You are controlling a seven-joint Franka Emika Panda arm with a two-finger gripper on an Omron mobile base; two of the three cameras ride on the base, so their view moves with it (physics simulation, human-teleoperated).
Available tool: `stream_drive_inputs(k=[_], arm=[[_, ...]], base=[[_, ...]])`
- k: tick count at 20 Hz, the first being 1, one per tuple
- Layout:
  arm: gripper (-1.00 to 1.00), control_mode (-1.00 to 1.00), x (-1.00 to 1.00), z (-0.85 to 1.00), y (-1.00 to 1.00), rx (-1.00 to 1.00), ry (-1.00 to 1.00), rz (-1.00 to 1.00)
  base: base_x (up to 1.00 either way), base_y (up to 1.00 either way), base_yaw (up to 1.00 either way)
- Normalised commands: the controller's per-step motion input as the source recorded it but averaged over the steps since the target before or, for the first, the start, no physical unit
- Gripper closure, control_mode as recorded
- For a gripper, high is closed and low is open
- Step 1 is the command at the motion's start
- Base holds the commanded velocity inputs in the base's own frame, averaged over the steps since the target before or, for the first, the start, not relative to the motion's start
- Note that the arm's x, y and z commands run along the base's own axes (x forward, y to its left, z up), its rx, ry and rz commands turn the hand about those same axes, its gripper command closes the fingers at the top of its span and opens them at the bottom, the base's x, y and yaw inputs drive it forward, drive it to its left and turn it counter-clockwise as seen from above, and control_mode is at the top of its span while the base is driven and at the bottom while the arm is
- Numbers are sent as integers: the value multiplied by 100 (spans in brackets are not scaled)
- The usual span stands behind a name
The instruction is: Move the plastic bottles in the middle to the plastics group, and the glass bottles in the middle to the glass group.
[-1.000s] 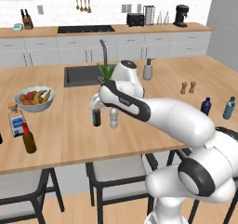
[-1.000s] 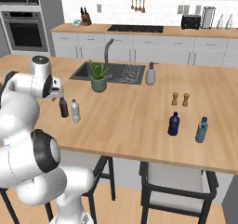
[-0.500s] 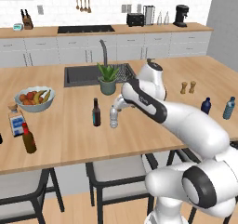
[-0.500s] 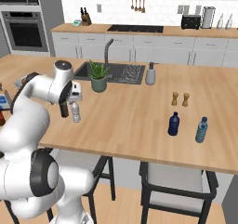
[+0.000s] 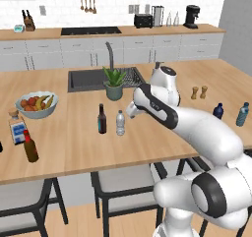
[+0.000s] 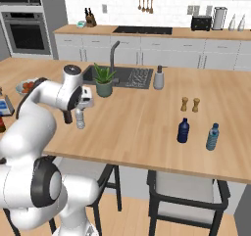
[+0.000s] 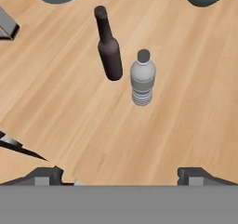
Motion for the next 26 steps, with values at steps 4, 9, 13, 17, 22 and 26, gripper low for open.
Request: stream_drive_inputs(k=[4, 9, 13, 17, 22, 26], arm=[[-100, -100, 19, -11, -19, -8, -4, 0], [-100, -100, 19, -2, -23, -3, -2, 0], [-100, -100, 24, 0, -14, 0, 0, 0], [-100, -100, 23, 0, 3, 0, 0, 0], [-100, -100, 31, -6, 43, 0, 0, 0], [-100, -100, 30, -6, 36, 0, 0, 0]], base=[[0, 0, 0], [0, 0, 0], [0, 0, 0], [0, 0, 0], [0, 0, 0], [0, 0, 0]])
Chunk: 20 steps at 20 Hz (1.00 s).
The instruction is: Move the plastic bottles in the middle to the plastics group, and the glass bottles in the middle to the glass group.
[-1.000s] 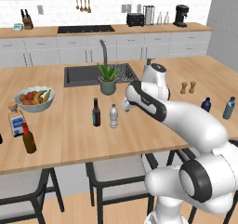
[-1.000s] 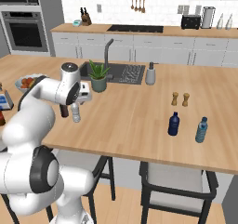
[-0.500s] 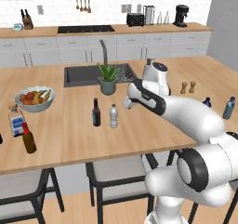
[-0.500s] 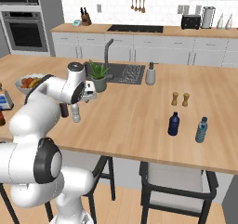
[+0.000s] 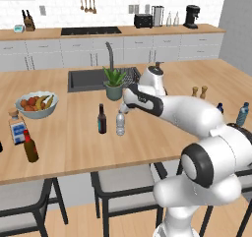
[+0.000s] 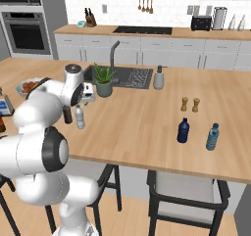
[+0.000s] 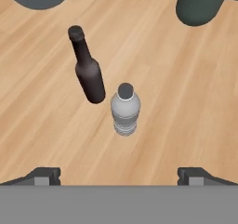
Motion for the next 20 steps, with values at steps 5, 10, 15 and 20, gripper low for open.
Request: stream_drive_inputs(k=[5, 10, 15, 20], arm=[[-100, -100, 34, -11, 6, 0, 0, 0], [-100, -100, 23, -24, 0, 0, 0, 0], [-100, -100, 24, -22, 8, 0, 0, 0], [-100, -100, 13, -12, 19, 0, 0, 0]], base=[[0, 0, 0], [0, 0, 0], [0, 0, 0], [0, 0, 0]])
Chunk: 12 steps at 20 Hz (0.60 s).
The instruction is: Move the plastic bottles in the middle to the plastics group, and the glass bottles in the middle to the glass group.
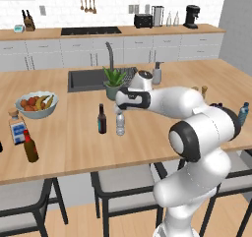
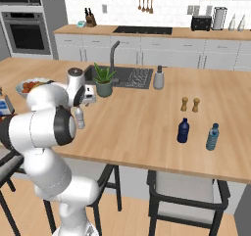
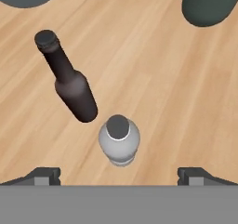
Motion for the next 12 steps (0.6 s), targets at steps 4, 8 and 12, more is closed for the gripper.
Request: stream_drive_inputs(k=[4, 8, 12], arm=[[-100, -100, 21, -19, 5, 0, 0, 0], [-100, -100, 17, -17, 6, 0, 0, 0], [-100, -100, 8, -9, 7, 0, 1, 0]], base=[[0, 0, 0], [0, 0, 0], [0, 0, 0]])
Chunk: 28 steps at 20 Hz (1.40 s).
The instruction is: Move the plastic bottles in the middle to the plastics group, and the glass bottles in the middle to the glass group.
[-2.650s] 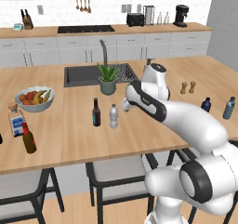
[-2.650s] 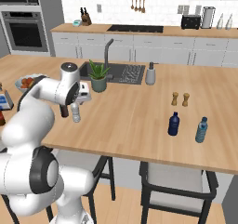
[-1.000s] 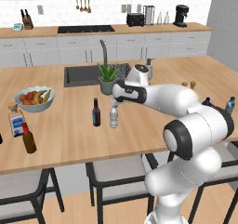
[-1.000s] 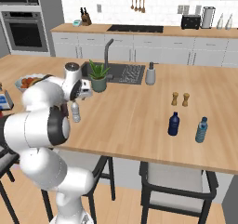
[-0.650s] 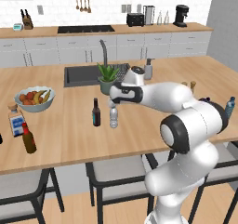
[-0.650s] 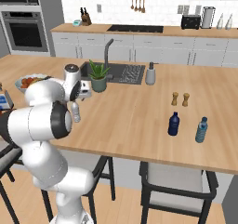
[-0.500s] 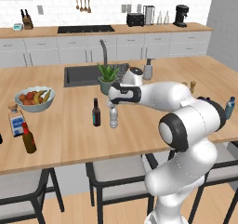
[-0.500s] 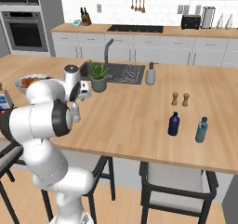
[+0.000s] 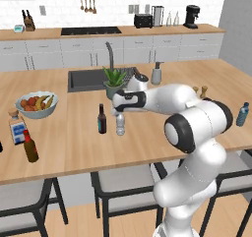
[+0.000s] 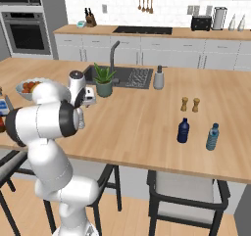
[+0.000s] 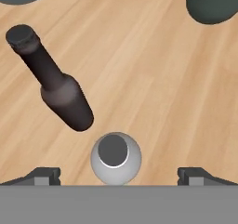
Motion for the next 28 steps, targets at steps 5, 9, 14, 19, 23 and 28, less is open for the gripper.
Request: stream_drive_inputs(k=[5, 9, 14, 19, 23, 28], arm=[[-100, -100, 2, -17, 6, 0, 0, 0], [-100, -100, 3, -17, 1, 0, 0, 0], [-100, -100, 14, -6, 0, 0, 0, 0], [-100, -100, 14, -7, 7, 0, 0, 0], [100, -100, 3, -9, 7, 0, 0, 0], [100, -100, 3, -2, 7, 0, 1, 0]], base=[[0, 0, 0], [0, 0, 0], [0, 0, 0], [0, 0, 0], [0, 0, 0], [0, 0, 0]])
